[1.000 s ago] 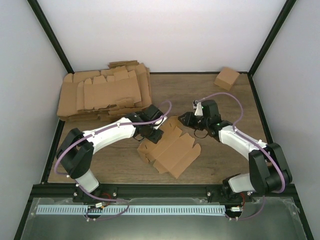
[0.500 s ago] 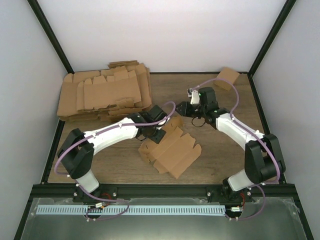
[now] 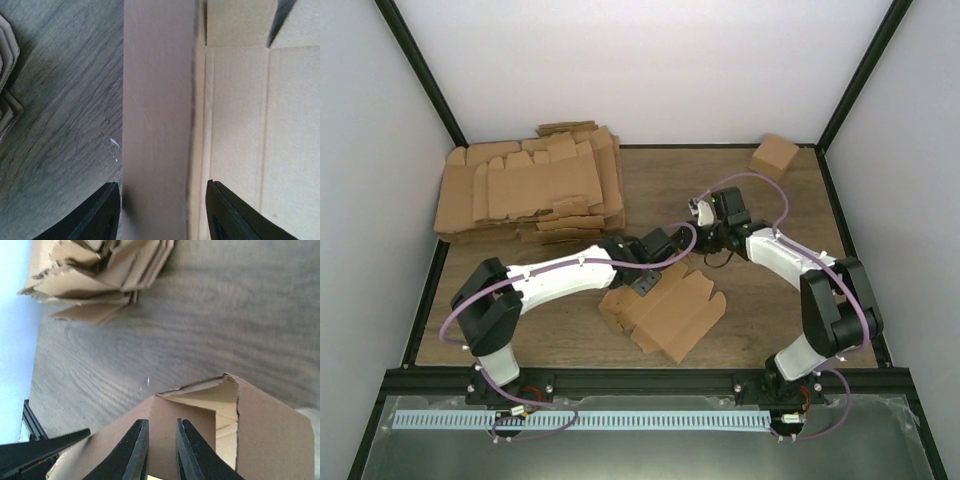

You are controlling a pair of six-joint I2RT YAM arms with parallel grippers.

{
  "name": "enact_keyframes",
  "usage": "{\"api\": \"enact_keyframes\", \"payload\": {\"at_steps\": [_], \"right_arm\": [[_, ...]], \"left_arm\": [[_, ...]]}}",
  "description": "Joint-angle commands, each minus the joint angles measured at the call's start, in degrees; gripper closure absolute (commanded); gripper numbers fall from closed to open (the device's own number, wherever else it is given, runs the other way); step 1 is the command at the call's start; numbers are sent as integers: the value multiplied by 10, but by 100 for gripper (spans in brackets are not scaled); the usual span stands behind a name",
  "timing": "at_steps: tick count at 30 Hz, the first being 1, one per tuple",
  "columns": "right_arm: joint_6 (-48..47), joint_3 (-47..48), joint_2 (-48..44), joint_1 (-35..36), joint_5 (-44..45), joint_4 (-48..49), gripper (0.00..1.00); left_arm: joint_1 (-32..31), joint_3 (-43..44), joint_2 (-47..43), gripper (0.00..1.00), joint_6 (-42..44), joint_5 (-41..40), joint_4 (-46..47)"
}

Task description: Fold the paper box

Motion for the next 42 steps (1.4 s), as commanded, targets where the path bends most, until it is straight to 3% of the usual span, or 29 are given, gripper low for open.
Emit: {"api": "enact_keyframes", "payload": {"at_steps": [1, 4, 17, 26, 30, 33, 39, 42], "right_arm": [[3, -24, -29, -4, -39, -3, 81], [10, -36, -34, -4, -57, 2, 75], [21, -65, -58, -4, -75, -6, 69], [26, -81, -81, -4, -62, -10, 69], [34, -84, -92, -4, -62, -10, 68], [40, -88, -99, -4, -65, -8, 68], [45, -100, -104, -4, -59, -3, 68], [45, -105, -105, -4, -54, 1, 68]], "left_arm": [[-23, 18, 16, 51, 1, -66, -11], [-35, 19, 20, 50, -1, -86, -11], [-72, 14, 28, 54, -11, -150, -5], [-109, 14, 38, 73, -27, -228, -8], [-123, 15, 35, 76, -33, -256, -13], [-131, 14, 34, 75, -35, -266, -15], [-135, 6, 27, 56, -39, -250, -11], [-135, -10, 7, 56, -42, -233, 1]]}}
